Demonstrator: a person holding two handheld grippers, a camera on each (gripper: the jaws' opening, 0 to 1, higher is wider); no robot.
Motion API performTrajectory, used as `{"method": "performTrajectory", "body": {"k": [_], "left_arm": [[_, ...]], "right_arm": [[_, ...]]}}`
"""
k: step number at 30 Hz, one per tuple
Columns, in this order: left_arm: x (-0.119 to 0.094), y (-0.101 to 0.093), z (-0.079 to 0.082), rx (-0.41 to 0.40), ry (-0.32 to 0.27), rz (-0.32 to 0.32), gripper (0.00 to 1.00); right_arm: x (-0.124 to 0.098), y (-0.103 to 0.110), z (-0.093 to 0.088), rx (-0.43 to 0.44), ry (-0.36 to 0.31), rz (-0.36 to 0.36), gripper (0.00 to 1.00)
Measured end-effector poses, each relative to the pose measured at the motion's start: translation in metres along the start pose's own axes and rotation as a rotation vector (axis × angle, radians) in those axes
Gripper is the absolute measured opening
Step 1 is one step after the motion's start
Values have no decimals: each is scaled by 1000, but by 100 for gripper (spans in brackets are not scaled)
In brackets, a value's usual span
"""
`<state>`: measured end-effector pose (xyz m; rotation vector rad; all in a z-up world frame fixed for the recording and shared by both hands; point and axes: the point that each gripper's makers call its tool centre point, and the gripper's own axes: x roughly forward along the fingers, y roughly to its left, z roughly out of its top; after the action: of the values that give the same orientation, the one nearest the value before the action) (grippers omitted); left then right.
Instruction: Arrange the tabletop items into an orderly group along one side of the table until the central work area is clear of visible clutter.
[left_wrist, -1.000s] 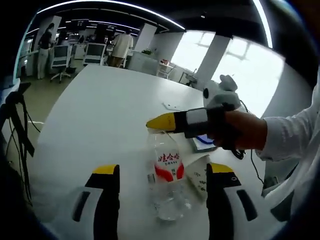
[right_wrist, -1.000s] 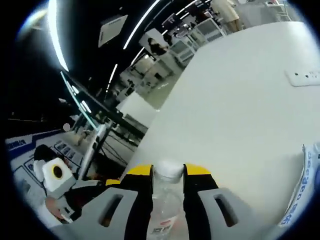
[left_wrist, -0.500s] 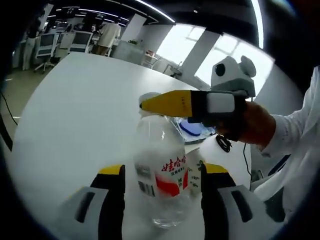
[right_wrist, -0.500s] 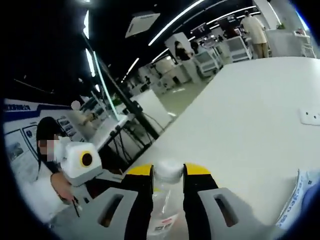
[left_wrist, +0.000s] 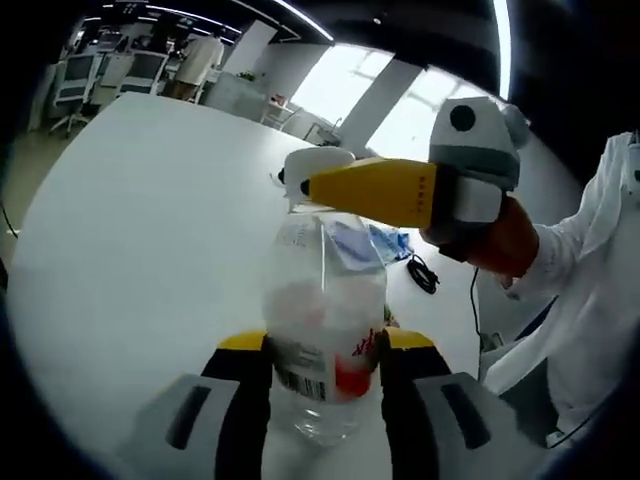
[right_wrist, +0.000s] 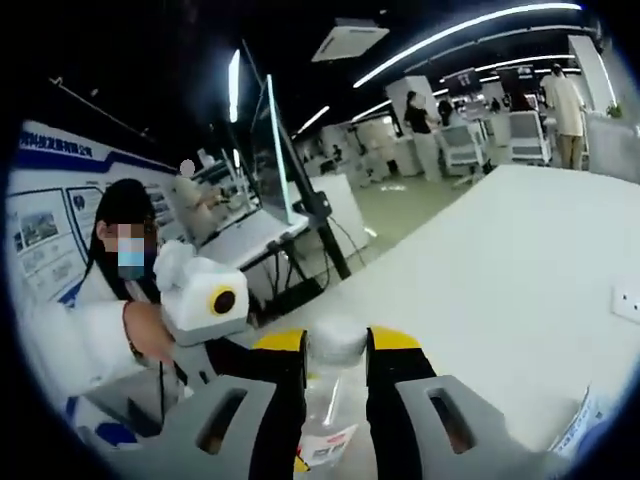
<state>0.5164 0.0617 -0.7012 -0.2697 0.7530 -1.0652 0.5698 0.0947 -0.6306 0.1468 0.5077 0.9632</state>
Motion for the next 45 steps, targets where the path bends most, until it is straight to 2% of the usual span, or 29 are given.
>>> {"method": "performTrajectory", "body": {"k": [7, 14, 23, 30, 36, 45], "left_arm": [[-2, -2, 0, 34, -2, 6, 41], [-1, -1, 8, 76, -9, 25, 40], [0, -6, 27, 110, -41, 28, 40], [2, -7, 51, 179, -54, 38, 40], [10, -9, 75, 265, -61, 39, 40], [31, -8, 98, 343, -66, 5, 40]], "right_arm": [[-4, 5, 2, -21, -2, -6, 19], [-8, 10, 10, -80, -14, -12, 19], [-15, 8, 26, -99, -51, -16, 18], [-24, 6, 46, -151, -91, -32, 18], [-35, -2, 66, -232, -134, -65, 18], [-47, -23, 78, -300, -150, -129, 18]]}}
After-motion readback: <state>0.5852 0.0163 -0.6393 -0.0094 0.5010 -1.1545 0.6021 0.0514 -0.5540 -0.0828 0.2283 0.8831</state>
